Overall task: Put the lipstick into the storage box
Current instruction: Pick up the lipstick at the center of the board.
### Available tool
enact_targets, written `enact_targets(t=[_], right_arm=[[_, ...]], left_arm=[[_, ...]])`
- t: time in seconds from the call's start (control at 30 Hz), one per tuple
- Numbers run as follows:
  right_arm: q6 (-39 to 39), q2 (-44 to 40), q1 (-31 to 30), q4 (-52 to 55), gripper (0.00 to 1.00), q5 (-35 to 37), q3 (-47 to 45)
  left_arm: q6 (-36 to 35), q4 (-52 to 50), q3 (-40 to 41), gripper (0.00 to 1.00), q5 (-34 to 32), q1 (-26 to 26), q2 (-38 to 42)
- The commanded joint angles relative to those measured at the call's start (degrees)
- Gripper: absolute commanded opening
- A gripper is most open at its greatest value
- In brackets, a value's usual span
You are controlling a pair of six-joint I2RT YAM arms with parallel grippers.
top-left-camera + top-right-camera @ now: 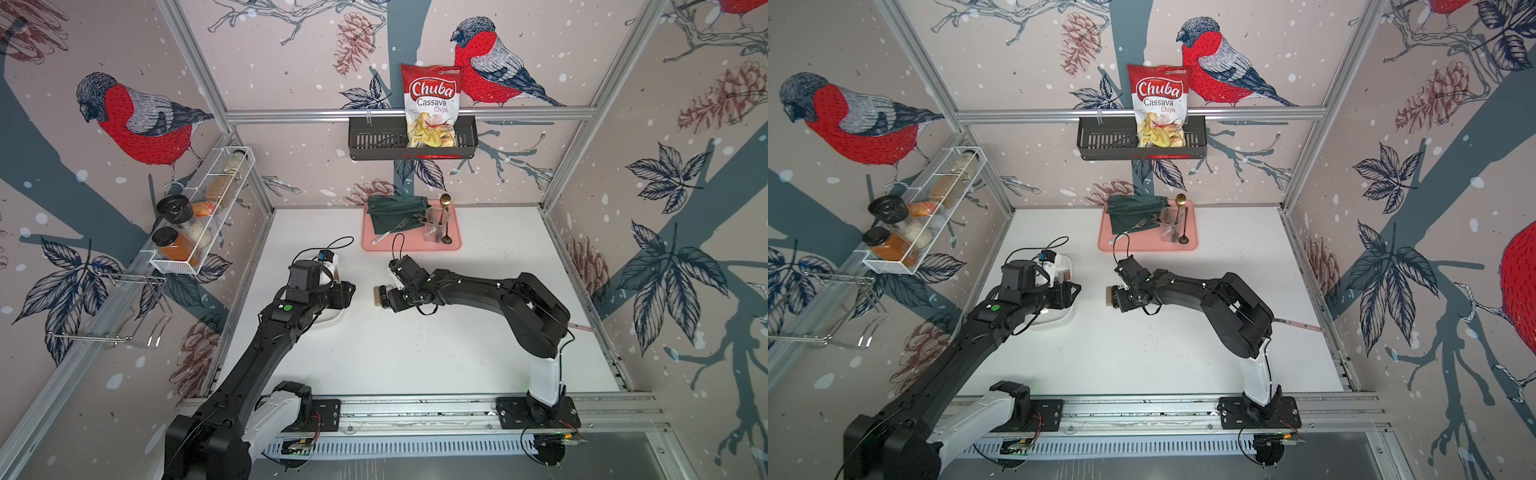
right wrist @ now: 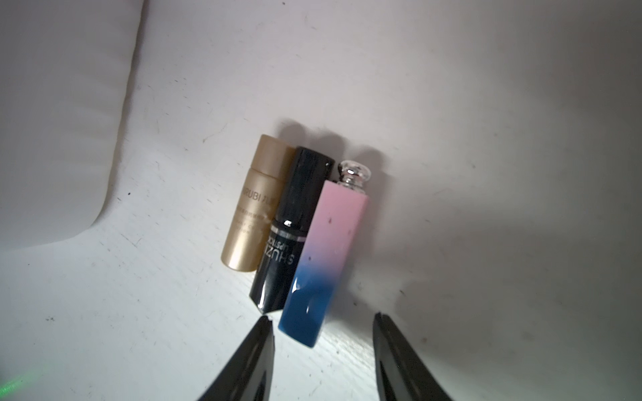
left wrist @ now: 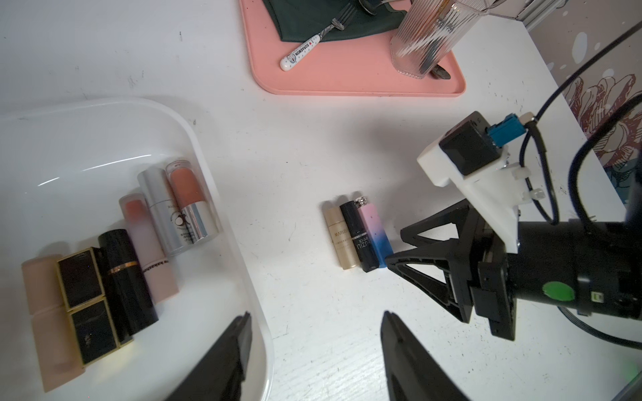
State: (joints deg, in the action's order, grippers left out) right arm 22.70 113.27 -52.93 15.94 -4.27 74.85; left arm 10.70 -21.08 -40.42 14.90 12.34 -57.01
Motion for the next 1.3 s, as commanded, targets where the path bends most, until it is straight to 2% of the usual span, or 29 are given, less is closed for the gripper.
enact_targets(t=[0.0, 0.77, 1.07, 1.27], right_arm=[[-0.07, 1.30, -0.35, 1.99, 0.50, 2.27, 1.96], [-0.37, 2.61, -0.03, 5.06, 0.44, 8.13, 2.45], [-1.57, 3.92, -0.02, 4.27, 0.44, 7.30, 2.76], [-2.13, 3.63, 0.10, 3.97, 0.32, 7.09, 2.94]], left_arm=[[-0.50, 1.97, -0.10, 0.63, -0.04, 0.05, 0.15], [-0.68, 2.17, 0.05, 0.64, 0.66, 0.05, 0.07], [-0.67, 2.16, 0.07, 0.65, 0.66, 0.05, -0.11], [-0.40, 2.11, 0.07, 0.65, 0.67, 0.05, -0.29]])
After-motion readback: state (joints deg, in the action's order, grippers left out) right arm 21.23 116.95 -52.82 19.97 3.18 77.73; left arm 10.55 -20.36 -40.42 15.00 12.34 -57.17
